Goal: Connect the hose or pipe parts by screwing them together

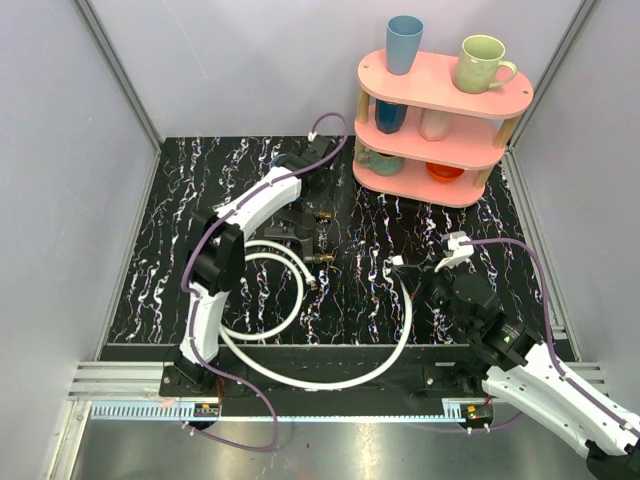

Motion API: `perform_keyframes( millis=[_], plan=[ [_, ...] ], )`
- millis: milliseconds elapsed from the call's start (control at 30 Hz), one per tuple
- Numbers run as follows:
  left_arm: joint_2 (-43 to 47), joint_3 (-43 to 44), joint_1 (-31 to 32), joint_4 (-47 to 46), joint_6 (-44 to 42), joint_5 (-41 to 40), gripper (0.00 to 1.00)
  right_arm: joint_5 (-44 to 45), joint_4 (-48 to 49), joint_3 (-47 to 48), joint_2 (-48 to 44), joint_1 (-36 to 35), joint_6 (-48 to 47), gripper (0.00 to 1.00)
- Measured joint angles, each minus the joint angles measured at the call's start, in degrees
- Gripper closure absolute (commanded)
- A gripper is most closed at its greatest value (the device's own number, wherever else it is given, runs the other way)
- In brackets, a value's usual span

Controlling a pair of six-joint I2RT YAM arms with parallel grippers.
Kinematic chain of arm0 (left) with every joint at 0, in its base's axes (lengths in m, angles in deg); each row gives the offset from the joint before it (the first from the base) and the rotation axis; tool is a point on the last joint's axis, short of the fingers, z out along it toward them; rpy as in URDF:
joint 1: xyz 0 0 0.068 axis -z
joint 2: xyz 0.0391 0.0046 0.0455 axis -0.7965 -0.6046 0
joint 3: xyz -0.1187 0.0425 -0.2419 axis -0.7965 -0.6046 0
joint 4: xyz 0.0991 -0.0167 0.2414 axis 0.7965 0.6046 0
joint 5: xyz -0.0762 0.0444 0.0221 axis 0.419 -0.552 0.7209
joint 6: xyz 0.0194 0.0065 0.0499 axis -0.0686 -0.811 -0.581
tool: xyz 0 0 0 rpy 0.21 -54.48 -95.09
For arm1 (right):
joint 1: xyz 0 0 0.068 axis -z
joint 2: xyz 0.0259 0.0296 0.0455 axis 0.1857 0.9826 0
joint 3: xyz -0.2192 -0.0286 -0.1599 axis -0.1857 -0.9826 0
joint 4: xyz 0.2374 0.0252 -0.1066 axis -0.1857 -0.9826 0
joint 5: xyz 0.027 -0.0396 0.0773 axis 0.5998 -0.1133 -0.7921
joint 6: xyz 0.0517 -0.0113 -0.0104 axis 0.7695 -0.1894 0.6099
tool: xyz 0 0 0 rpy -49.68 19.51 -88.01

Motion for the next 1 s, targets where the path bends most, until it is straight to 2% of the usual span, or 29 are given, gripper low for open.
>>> perform_keyframes(
  millis=[133, 733, 1000],
  plan=[
    [-3.65, -0.02, 1.07, 2.05, 1.27, -1.6, 0.3, 0.0, -0.57, 0.24, -0.59, 0.0, -0.02, 1.0],
    [-5.55, -3.02, 0.76, 0.81, 2.03, -4.0, 0.34, 0.02, -1.51, 0.52, -1.95, 0.0, -0.35, 1.0],
    [-7.26, -3.02, 0.76, 0.52, 2.73, -6.05, 0.42, 0.02, -1.51, 0.52, -2.05, 0.0, -0.35, 1.0]
  ],
)
